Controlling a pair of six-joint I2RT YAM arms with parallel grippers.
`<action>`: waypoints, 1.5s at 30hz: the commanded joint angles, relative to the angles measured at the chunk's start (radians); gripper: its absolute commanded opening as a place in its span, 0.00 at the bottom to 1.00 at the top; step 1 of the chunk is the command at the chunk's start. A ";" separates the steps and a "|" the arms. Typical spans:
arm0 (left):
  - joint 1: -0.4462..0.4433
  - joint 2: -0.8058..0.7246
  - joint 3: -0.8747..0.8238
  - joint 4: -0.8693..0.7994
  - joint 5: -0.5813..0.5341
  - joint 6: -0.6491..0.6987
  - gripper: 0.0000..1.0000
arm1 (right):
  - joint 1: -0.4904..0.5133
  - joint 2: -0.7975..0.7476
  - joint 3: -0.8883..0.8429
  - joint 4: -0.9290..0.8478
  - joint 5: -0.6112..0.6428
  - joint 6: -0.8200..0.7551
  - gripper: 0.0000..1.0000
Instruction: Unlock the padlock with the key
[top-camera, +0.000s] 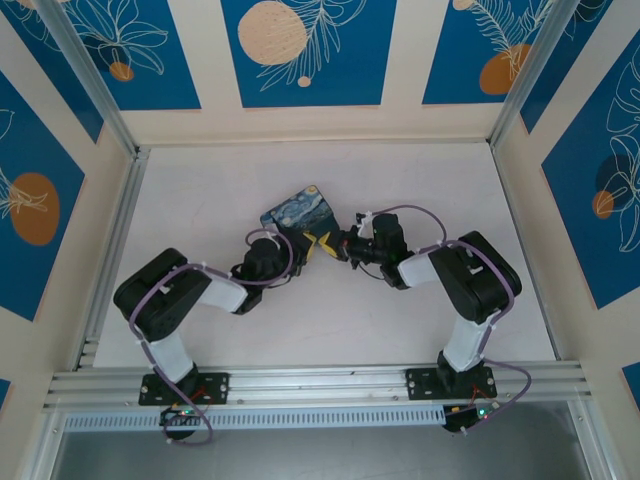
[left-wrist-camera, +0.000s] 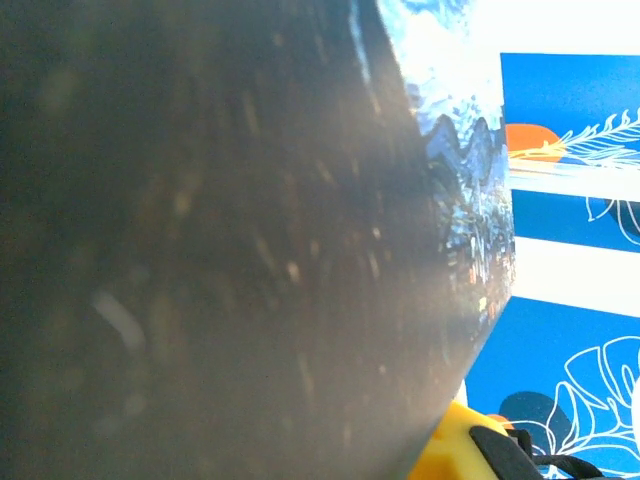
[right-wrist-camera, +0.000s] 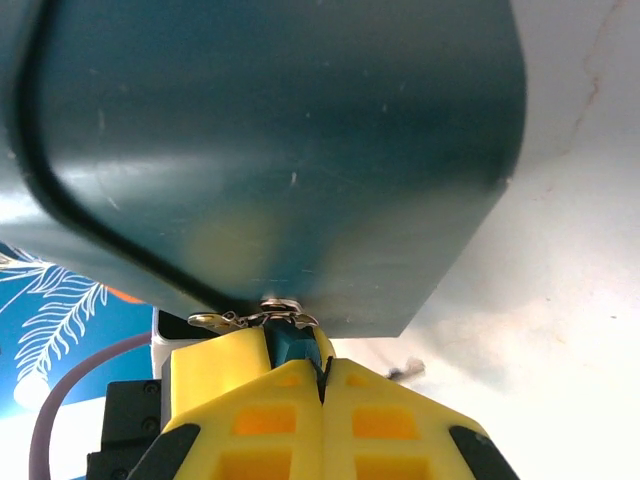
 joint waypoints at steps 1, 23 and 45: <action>-0.102 -0.007 0.018 0.097 0.206 0.019 0.00 | 0.030 -0.014 0.039 -0.018 0.017 -0.034 0.00; -0.056 -0.120 -0.005 -0.219 0.066 0.214 0.00 | -0.051 -0.426 -0.070 -0.645 0.092 -0.362 0.62; -0.016 -0.182 0.107 -0.510 0.240 0.277 0.00 | 0.302 -0.458 -0.041 -0.786 0.710 -1.140 0.46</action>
